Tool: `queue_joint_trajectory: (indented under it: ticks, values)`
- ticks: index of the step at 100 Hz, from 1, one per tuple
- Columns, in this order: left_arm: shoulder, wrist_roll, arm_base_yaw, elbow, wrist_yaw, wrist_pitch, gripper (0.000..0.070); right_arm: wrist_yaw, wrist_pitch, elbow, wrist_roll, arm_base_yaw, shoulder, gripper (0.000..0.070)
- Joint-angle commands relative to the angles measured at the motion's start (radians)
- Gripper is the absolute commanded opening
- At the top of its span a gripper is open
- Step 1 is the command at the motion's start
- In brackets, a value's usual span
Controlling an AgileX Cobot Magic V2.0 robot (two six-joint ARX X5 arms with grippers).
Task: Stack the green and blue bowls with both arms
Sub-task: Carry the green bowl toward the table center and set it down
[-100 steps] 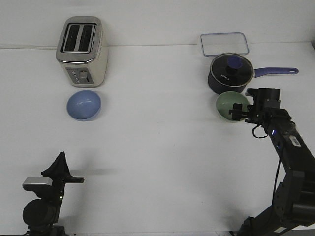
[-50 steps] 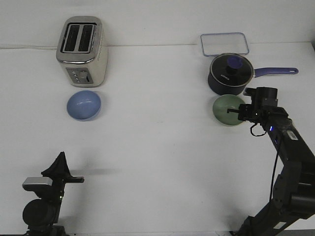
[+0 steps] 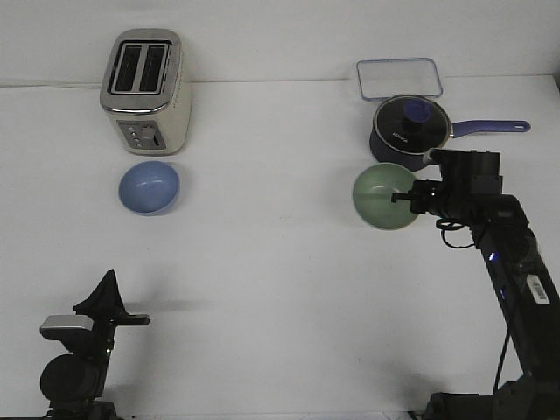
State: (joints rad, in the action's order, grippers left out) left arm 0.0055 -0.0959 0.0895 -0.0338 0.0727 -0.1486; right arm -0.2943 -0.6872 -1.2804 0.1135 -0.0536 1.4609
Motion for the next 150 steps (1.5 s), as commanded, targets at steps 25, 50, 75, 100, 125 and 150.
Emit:
queue_joint_trajectory:
  ticks: [25,50,75,100,125,150]
  values:
    - [-0.002,-0.002,0.001,0.019,-0.002,-0.010,0.0013,0.002,-0.024,0.018,0.051,0.296,-0.018,0.0006]
    - [-0.002,-0.002,0.001,0.019,-0.002,-0.010,0.0013,0.030,0.146,0.135,0.156,0.522,0.002,0.0006]
    - [-0.002,-0.002,0.001,0.019,-0.002,-0.010,0.0013,0.059,0.198,0.170,0.183,0.623,0.080,0.0006]
    - [-0.002,-0.002,0.001,0.019,-0.002,-0.010,0.0013,0.060,0.235,0.170,0.194,0.669,0.173,0.0006]
    - [-0.002,-0.002,0.001,0.019,-0.002,-0.010,0.0013,0.065,0.238,0.170,0.198,0.675,0.224,0.0006]
    - [-0.002,-0.002,0.001,0.019,-0.002,-0.010,0.0013,0.069,0.237,0.170,0.206,0.678,0.225,0.0161]
